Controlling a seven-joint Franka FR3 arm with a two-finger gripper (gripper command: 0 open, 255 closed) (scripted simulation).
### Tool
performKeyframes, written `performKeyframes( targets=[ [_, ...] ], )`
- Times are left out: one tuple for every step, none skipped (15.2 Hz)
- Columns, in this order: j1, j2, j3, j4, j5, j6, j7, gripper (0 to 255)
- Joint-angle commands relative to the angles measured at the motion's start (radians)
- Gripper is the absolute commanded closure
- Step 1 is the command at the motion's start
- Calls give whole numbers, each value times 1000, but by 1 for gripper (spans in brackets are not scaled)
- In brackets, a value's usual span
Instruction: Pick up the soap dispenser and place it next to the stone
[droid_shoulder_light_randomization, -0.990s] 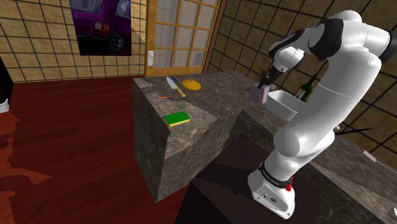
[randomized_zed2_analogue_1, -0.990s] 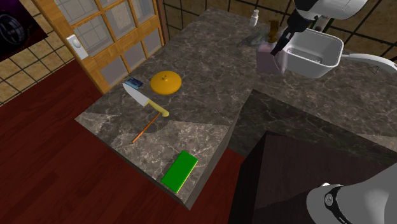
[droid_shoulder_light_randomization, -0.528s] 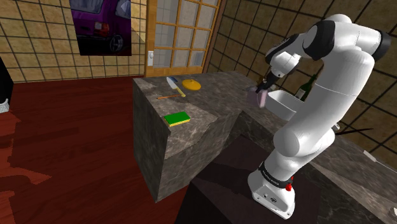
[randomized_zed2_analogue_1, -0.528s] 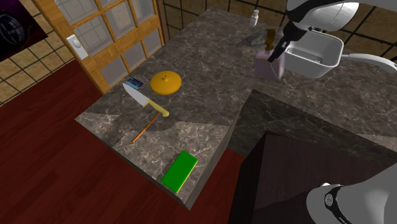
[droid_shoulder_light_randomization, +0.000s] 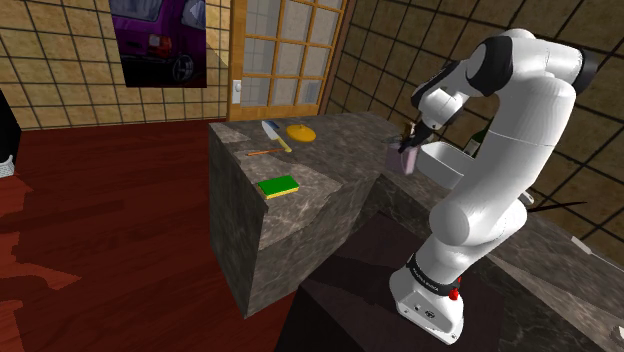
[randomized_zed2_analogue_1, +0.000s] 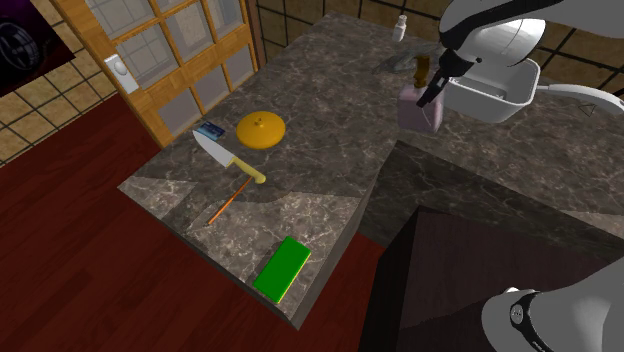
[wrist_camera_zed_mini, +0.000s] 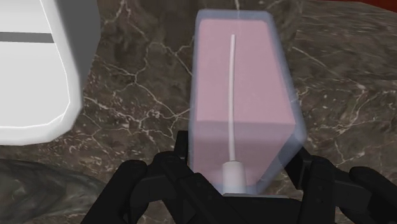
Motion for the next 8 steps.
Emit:
performKeyframes(
  targets=[
    [-2,9,3,-2,7,3,-5,255],
    [-2,9,3,-2,7,3,-5,255],
    [-1,9,3,-2,7,3,-5,255],
    [-1,9,3,-2,7,3,-5,255],
    [-1,9,3,-2,7,3,-5,255],
    [-1,9,3,-2,7,3,-5,255],
    [-1,6,2,-3,5,3,-5,0],
    [-1,4,1,-5,3,3,-5,0]
  ],
)
